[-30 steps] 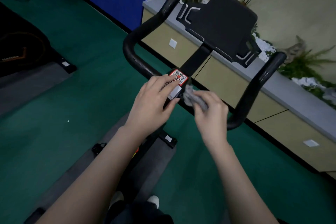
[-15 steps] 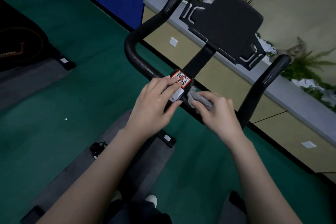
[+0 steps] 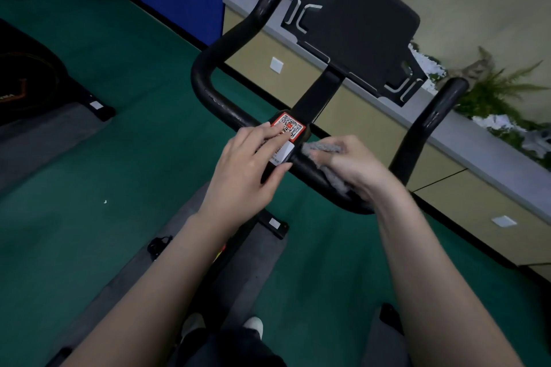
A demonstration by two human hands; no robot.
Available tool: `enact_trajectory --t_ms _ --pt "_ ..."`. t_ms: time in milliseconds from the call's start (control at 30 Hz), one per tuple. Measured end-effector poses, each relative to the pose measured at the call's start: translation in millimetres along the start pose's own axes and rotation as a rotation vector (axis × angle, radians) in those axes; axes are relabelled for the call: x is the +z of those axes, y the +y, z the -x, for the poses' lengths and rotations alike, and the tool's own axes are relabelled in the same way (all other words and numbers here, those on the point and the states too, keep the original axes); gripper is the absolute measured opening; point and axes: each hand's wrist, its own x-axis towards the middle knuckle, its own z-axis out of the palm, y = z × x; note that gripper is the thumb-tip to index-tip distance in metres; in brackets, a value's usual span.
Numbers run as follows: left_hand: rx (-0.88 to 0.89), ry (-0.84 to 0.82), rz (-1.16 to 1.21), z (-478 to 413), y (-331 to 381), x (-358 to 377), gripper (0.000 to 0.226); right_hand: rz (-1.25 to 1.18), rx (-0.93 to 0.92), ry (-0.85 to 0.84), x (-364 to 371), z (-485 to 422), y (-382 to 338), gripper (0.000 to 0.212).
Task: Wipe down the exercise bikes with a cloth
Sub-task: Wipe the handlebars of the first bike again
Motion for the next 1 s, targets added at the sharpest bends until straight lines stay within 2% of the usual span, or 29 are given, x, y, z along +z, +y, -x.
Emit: enact_trajectory --t_ms 100,167,233,367,600,867,933,1000 --pt "-0.004 0.008 0.009 0.6 -0.1 0.7 0.041 0.226 -0.341 0.35 20.6 23.9 10.9 0.008" --pt "-0.007 0.007 0.02 0.7 -0.8 1.0 0.041 0.317 -0.501 0.472 33.7 35.5 16.7 0.014" --pt "-0.011 -0.003 0.031 0.3 -2.1 0.7 0.041 0.345 -0.579 0.531 42.2 40.0 20.7 0.019" --pt "-0.004 -0.04 0.054 -0.9 -5.7 -1.4 0.042 0.346 -0.637 0.588 48.0 44.3 26.4 0.024" --pt "0.021 -0.044 0.065 -2.1 -9.4 -3.7 0.043 0.348 -0.559 0.72 42.4 52.7 39.5 0.021" --pt "0.055 -0.061 0.088 -3.8 -14.5 -5.7 0.044 0.434 -0.741 0.71 66.4 49.8 34.1 0.024" --pt "0.063 -0.065 0.091 -4.5 -16.0 -6.0 0.045 0.467 -0.752 0.744 63.8 59.3 45.3 0.025" --pt "0.064 -0.064 0.09 -4.9 -17.2 -6.6 0.045 0.388 -0.743 0.815 68.8 70.1 53.3 0.024"
